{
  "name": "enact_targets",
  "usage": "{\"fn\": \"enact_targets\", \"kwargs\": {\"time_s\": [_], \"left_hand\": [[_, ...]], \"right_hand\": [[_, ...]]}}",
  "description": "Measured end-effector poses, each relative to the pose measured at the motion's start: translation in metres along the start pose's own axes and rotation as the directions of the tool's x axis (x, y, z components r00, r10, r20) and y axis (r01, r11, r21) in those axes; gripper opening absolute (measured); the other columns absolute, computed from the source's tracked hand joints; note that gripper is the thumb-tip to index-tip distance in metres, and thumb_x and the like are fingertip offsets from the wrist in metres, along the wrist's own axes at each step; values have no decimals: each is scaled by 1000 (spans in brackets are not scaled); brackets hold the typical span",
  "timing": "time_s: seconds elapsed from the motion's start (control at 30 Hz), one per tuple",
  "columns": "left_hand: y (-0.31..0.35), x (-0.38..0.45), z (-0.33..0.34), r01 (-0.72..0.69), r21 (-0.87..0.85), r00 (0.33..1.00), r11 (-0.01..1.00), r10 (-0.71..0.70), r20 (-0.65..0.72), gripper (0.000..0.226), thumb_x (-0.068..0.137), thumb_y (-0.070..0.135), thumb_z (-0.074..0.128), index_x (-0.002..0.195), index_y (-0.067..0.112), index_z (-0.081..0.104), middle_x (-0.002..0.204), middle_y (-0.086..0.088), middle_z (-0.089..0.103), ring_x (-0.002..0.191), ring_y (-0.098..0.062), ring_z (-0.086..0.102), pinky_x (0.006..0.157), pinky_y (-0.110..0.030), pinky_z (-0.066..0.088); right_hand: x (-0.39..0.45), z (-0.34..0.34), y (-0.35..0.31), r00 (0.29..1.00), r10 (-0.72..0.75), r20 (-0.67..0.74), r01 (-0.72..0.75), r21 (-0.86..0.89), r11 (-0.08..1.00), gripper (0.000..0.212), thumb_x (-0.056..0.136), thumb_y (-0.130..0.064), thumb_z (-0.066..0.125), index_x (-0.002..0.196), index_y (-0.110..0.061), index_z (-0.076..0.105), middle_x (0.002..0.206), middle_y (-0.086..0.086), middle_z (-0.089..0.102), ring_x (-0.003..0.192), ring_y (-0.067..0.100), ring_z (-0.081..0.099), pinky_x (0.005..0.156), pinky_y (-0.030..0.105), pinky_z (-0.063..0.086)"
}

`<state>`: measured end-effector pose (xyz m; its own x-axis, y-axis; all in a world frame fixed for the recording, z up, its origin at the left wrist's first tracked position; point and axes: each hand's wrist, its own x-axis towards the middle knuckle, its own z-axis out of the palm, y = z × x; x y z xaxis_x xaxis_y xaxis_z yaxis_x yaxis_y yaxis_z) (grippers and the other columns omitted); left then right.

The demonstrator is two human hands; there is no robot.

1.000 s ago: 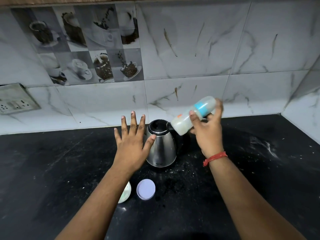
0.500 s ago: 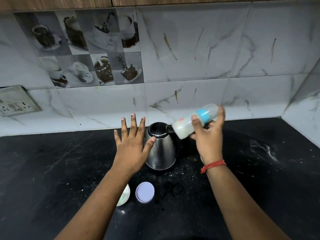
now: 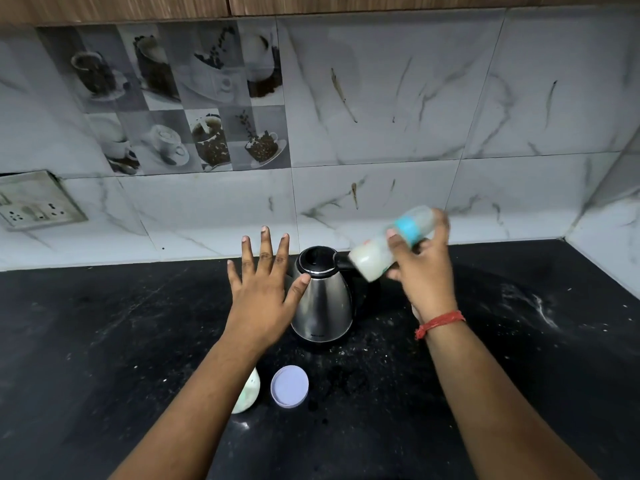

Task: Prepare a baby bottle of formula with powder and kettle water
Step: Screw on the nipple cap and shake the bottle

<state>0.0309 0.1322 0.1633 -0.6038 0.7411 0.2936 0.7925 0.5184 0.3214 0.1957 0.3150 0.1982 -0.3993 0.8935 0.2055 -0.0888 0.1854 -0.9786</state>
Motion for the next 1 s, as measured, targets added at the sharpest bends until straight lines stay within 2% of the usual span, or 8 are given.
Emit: {"fn": "enact_targets", "kwargs": {"time_s": [0.07, 0.17, 0.33, 0.47, 0.6, 0.73, 0.87, 1.0], "left_hand": [[1, -1, 0, -6, 11, 1000, 1000, 6, 0, 88, 83, 86, -11, 160, 42, -13, 167, 9, -31, 153, -23, -33, 125, -61, -6], [3, 0, 1, -10, 5, 1000, 1000, 10, -1, 89, 83, 86, -11, 160, 42, -13, 167, 9, -32, 154, -24, -32, 125, -61, -6], [4, 0, 0, -15, 24, 1000, 1000, 15, 0, 86, 85, 84, -8, 160, 42, -13, 167, 8, -31, 154, -25, -32, 125, -62, -6], [2, 1, 0, -14, 13, 1000, 1000, 14, -7, 88, 84, 85, -10, 160, 42, -13, 167, 9, -32, 154, -24, -32, 125, -62, -6], [1, 1, 0, -12, 21, 1000, 1000, 12, -9, 87, 84, 85, -11, 159, 43, -15, 167, 9, -31, 154, -24, -32, 125, -61, -7], [-1, 1, 0, -25, 18, 1000, 1000, 25, -18, 84, 85, 85, -9, 159, 44, -16, 168, 8, -29, 154, -26, -30, 125, -63, -5], [-3, 1, -1, -20, 28, 1000, 999, 20, -17, 82, 84, 85, -11, 155, 46, -21, 167, 8, -31, 154, -25, -32, 125, -62, -5], [-3, 2, -2, -24, 19, 1000, 1000, 25, -14, 80, 85, 85, -10, 154, 47, -22, 167, 9, -32, 153, -25, -33, 125, -62, -6]], "right_hand": [[4, -5, -2, 996, -26, -86, 32, 63, 998, 62, 92, -29, 73, 136, -43, 31, 114, 7, 65, 93, 23, 74, 62, 42, 63], [2, -2, -1, 978, 38, 206, -23, -76, 997, 65, 89, -28, 76, 137, -45, 35, 110, 7, 68, 93, 23, 74, 60, 40, 63], [2, -5, -2, 986, -26, -163, 42, 96, 995, 72, 90, -33, 74, 145, -39, 27, 109, 5, 66, 91, 22, 74, 61, 39, 63], [-7, 1, -2, 976, 43, 213, -7, -165, 986, 74, 89, -28, 77, 144, -47, 32, 110, 2, 67, 94, 22, 73, 63, 42, 64], [-5, 1, 2, 991, -24, -129, 25, 4, 1000, 73, 88, -38, 75, 143, -45, 28, 105, -2, 67, 88, 19, 73, 69, 51, 64], [-8, 6, 0, 989, 3, 148, 32, -233, 972, 71, 84, -37, 78, 139, -49, 34, 102, -2, 69, 87, 20, 74, 75, 54, 63], [-2, 0, -5, 982, -18, -187, 25, 36, 999, 72, 93, -30, 72, 146, -41, 25, 107, -2, 65, 88, 17, 72, 65, 44, 64], [-6, 4, -2, 984, 65, 164, -43, -133, 990, 68, 91, -25, 74, 141, -47, 33, 108, 2, 68, 95, 22, 73, 67, 49, 64]]}}
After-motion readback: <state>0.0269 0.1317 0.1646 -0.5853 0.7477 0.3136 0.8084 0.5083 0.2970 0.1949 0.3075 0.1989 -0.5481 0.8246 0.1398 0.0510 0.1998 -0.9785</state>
